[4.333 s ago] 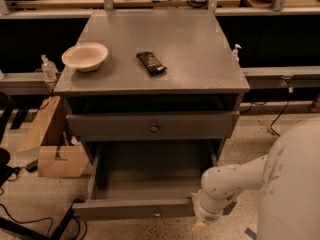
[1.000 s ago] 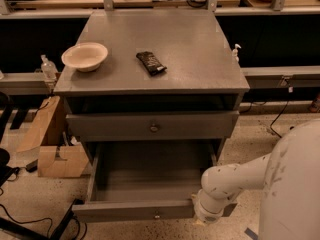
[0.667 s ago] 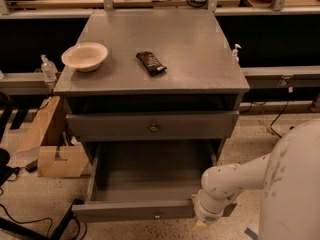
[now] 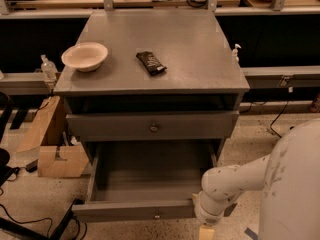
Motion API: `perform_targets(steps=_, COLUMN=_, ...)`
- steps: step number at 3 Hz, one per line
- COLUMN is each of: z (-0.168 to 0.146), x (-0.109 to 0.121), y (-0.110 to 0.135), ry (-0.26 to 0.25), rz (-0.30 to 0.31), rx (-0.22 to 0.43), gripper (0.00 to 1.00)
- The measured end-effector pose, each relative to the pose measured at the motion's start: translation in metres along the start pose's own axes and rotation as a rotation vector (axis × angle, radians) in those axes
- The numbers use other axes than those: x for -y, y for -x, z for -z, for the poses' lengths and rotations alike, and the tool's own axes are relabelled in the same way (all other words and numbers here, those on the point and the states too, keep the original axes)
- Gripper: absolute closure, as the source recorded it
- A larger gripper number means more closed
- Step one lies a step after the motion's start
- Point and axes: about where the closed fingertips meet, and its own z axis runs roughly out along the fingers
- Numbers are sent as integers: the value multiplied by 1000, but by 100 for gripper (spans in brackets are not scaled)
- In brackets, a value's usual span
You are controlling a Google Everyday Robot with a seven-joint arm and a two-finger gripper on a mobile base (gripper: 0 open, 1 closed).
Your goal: Open middle drawer
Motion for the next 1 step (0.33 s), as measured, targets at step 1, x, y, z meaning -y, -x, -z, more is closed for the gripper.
perform_targets(steps=1, z=0, x=0, y=0, ry=0, rz=0, rx=0, gripper=0)
